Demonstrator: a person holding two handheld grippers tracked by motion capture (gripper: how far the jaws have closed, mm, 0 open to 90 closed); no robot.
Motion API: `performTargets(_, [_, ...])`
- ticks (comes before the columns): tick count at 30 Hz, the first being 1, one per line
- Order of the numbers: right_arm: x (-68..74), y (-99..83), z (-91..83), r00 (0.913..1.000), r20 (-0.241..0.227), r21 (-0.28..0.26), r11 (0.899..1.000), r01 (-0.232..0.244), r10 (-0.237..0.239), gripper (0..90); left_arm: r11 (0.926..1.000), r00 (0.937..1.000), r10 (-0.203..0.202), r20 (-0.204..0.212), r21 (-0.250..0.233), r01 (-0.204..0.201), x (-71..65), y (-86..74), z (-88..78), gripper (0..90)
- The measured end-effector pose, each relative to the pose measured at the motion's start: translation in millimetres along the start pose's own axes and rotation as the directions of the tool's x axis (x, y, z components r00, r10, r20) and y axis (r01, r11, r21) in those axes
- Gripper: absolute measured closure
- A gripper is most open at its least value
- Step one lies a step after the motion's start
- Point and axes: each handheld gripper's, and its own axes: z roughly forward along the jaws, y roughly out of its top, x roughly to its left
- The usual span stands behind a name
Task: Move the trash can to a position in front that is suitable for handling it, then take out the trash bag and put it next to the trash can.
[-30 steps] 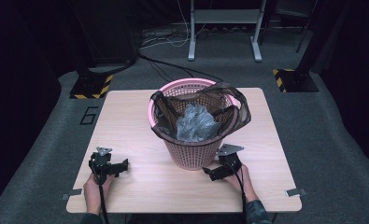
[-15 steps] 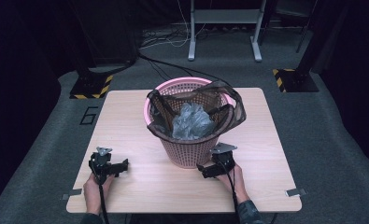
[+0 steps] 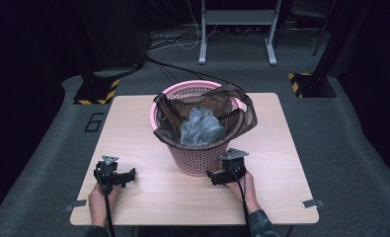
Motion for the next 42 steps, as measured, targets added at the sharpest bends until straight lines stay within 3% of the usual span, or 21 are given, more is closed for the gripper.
performTargets(17, [3.9,3.9,2.9,1.0,0.005,0.018,1.0,-0.003,0.003,0.9,1.0,1.0,-0.001,0.0,0.0,0.001,-0.2,0.2,0.3,0.1])
performTargets(21, [-1.7,-3.9,-4.8,0.9996,-0.006,0.048,0.998,-0.028,0.029,0.8,1.0,1.0,-0.001,0.0,0.0,0.001,-0.3,0.2,0.2,0.1])
performTargets(22, [-5.7,-7.9,-10.9,0.9985,-0.008,0.046,0.998,-0.053,0.053,1.4,1.0,1.0,-0.001,0.0,0.0,0.001,-0.3,0.2,0.2,0.1])
performTargets(27, [-14.5,-15.2,-23.7,0.9972,0.012,0.034,0.997,-0.074,0.074,2.5,1.0,1.0,-0.001,0.0,0.0,0.001,-0.3,0.2,0.1,0.1])
performTargets(42, [-31.2,-14.8,-56.1,0.9958,0.034,0.049,0.995,-0.087,0.086,4.2,1.0,1.0,0.004,0.007,0.002,-0.004,-0.4,0.0,-0.2,0.0])
